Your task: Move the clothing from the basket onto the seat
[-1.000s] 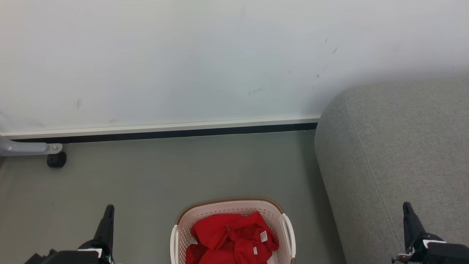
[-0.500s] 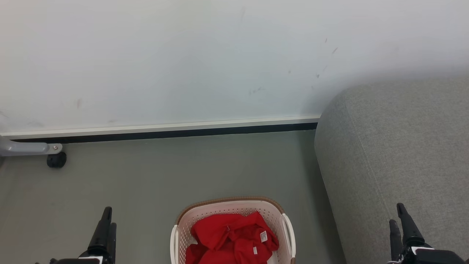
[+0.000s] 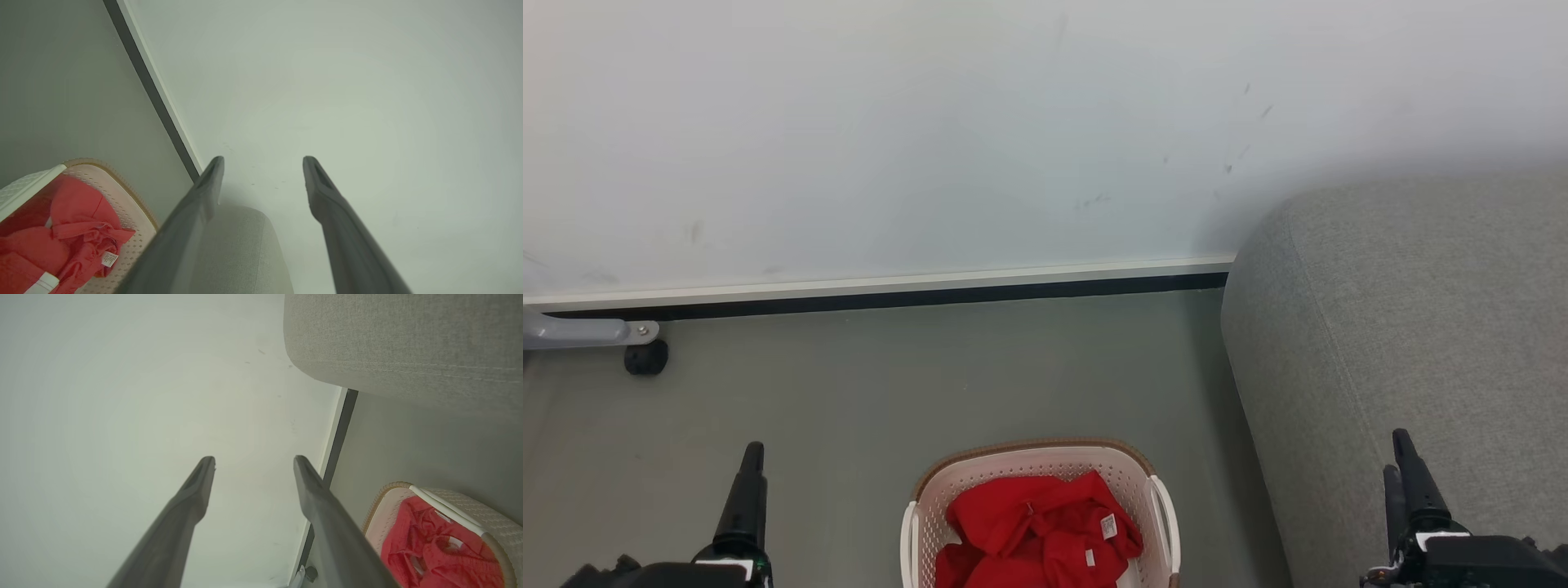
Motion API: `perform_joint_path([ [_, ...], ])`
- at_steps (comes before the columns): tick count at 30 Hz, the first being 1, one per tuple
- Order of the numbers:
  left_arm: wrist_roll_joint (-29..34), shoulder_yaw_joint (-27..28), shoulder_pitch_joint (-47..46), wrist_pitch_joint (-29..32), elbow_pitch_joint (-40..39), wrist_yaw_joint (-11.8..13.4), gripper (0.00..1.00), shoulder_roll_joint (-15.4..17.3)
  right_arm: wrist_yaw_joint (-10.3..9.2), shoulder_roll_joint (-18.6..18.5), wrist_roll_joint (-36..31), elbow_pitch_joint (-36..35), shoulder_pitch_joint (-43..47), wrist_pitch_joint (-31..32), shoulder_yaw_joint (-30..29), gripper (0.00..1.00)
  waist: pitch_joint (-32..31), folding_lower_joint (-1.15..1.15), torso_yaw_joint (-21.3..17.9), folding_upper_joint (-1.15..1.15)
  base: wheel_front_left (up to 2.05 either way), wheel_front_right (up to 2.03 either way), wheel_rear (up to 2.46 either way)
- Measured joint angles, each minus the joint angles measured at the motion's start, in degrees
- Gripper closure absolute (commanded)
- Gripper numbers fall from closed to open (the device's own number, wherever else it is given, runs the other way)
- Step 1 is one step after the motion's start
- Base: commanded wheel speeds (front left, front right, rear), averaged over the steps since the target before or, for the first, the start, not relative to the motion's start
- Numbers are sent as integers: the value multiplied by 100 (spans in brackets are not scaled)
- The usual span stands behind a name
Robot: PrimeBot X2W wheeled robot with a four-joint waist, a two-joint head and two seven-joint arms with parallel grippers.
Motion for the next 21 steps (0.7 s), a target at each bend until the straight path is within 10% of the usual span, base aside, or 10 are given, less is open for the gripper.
perform_joint_path([
  [21, 1730, -516, -3, -547, -300, -1, 0, 488, -388, -145, -2120, -287, -154, -422, 790, 0, 2, 0, -38, 0, 0, 0, 0],
])
